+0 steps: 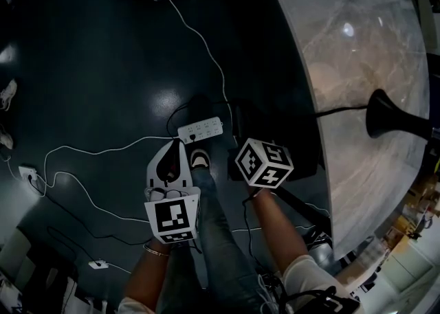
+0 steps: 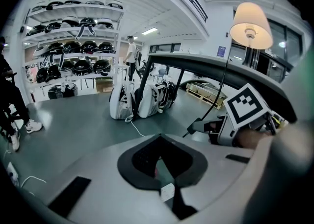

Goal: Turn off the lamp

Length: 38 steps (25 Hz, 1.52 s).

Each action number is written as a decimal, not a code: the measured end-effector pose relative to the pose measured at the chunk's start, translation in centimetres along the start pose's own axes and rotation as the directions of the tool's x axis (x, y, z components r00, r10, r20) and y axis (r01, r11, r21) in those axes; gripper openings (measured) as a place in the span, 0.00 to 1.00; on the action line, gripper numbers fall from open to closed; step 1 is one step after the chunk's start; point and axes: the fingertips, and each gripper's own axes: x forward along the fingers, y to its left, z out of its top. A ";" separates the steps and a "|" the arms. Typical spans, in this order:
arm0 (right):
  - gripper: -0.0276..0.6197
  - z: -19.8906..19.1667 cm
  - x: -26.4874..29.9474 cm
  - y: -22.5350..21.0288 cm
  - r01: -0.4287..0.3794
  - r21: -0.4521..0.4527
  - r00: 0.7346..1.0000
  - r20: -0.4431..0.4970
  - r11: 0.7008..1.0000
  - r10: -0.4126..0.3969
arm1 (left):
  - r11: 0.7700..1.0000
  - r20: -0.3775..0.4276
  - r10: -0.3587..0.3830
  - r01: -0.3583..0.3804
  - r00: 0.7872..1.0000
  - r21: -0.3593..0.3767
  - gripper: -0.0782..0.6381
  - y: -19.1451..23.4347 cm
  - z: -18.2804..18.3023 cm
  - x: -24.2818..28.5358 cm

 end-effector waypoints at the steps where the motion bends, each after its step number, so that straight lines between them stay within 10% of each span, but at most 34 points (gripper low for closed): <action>1: 0.25 0.0 0.0 0.0 0.000 -0.001 1.000 -0.003 1.000 0.000 | 1.000 -0.001 -0.001 0.001 1.000 -0.001 0.10 0.0 0.0 0.0; 38: 0.15 0.2 -1.0 -0.4 -0.007 0.003 1.000 0.022 1.000 0.007 | 1.000 -0.005 0.006 -0.006 1.000 0.007 0.10 0.2 -1.0 -0.4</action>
